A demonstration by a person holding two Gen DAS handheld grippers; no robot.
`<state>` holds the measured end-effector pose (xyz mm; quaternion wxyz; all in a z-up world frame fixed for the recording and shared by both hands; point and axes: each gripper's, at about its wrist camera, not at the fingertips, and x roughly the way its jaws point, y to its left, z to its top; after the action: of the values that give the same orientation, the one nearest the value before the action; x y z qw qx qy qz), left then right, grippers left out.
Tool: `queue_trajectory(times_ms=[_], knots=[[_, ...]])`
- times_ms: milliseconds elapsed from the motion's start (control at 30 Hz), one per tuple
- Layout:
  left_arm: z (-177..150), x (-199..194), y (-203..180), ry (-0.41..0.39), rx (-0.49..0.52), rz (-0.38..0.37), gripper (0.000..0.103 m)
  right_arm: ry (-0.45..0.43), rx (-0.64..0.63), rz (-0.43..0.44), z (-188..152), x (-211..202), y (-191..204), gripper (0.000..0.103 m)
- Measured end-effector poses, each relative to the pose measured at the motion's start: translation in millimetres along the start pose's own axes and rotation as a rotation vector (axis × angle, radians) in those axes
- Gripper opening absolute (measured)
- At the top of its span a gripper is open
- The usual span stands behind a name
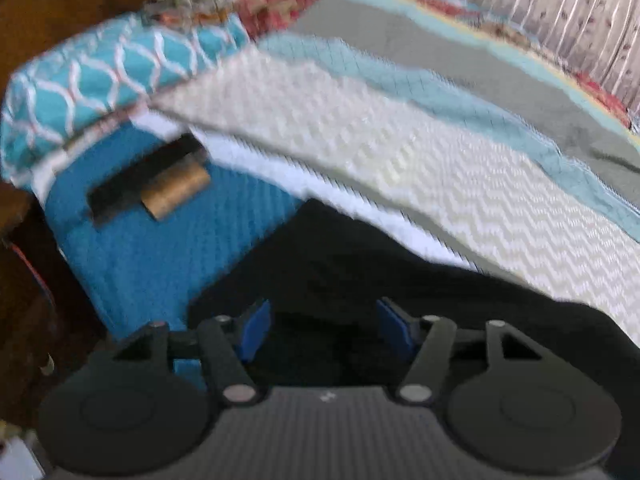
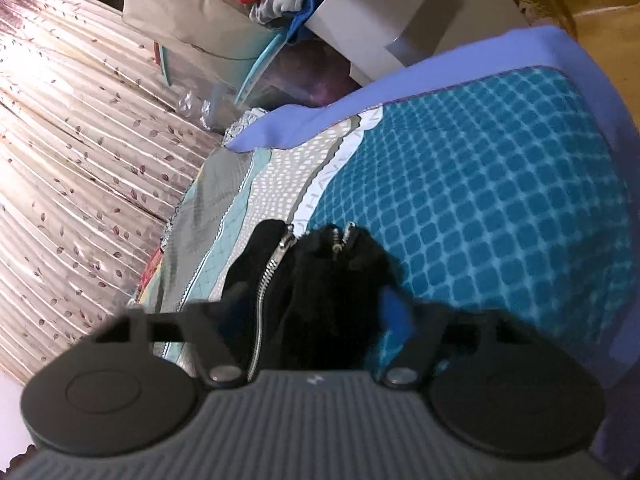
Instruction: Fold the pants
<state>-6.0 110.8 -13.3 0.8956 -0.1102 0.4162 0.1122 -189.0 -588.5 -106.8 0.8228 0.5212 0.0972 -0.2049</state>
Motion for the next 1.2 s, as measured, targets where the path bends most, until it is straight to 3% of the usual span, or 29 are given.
queue_trajectory(times_ms=[67, 167, 267, 333, 367, 400, 433, 500, 533, 567, 600, 633, 667, 700, 767, 833, 900, 933, 967, 1033, 1100, 1200], knots=[[-4, 2, -3, 0.029, -0.006, -0.034, 0.056, 0.017, -0.013, 0.050, 32, -8, 2, 0.020], [-9, -4, -5, 0.002, 0.034, -0.033, 0.057, 0.057, -0.314, 0.201, 29, -28, 70, 0.021], [-10, -6, 9, -0.013, 0.016, -0.014, 0.057, 0.219, -0.628, 0.362, -15, -36, 137, 0.024], [-10, -5, 24, -0.009, -0.028, -0.017, 0.057, 0.360, -0.789, 0.425, -63, -32, 162, 0.026], [-11, -6, 32, -0.007, -0.044, -0.020, 0.058, 0.420, -0.840, 0.430, -86, -26, 167, 0.028], [-12, -6, 39, -0.009, -0.055, -0.014, 0.058, 0.486, -0.880, 0.403, -113, -15, 166, 0.045], [-13, -8, 48, -0.015, -0.061, -0.008, 0.059, 0.540, -0.901, 0.358, -131, -5, 164, 0.055], [-13, -16, 69, -0.034, -0.079, -0.014, 0.061, 0.629, -0.945, 0.262, -157, 7, 163, 0.060], [-13, -23, 82, -0.057, -0.100, -0.025, 0.066, 0.603, -0.967, 0.249, -159, -1, 169, 0.060], [-13, -30, 95, -0.087, -0.127, -0.033, 0.071, 0.574, -0.973, 0.275, -155, -12, 177, 0.061], [-12, -37, 110, -0.122, -0.158, -0.037, 0.082, 0.541, -0.957, 0.323, -147, -26, 186, 0.068], [-13, -42, 124, -0.158, -0.190, -0.036, 0.086, 0.496, -0.924, 0.375, -137, -39, 194, 0.073], [-14, -45, 136, -0.186, -0.218, -0.031, 0.086, 0.448, -0.885, 0.418, -129, -49, 199, 0.081], [-14, -44, 145, -0.193, -0.237, -0.031, 0.086, 0.399, -0.841, 0.452, -122, -57, 206, 0.082], [-14, -33, 157, -0.163, -0.265, -0.053, 0.086, 0.384, -0.783, 0.447, -120, -52, 216, 0.081], [-16, -18, 163, -0.119, -0.320, -0.100, 0.087, 0.449, -0.742, 0.361, -132, -29, 215, 0.076], [-20, -6, 167, -0.092, -0.369, -0.159, 0.091, 0.611, -0.705, 0.201, -159, 3, 199, 0.050], [-21, 0, 168, -0.082, -0.390, -0.183, 0.094, 0.676, -0.709, 0.055, -173, 15, 189, 0.038], [-23, 5, 168, -0.076, -0.405, -0.212, 0.096, 0.639, -0.712, 0.029, -175, 9, 189, 0.036], [-26, 15, 168, -0.067, -0.412, -0.262, 0.100, 0.584, -0.688, 0.038, -168, -8, 210, 0.035], [-25, 27, 160, -0.048, -0.391, -0.311, 0.103, 0.544, -0.656, 0.147, -165, -24, 238, 0.036], [-20, 53, 139, 0.002, -0.347, -0.328, 0.103, 0.688, -0.634, 0.272, -196, -18, 278, 0.034]])
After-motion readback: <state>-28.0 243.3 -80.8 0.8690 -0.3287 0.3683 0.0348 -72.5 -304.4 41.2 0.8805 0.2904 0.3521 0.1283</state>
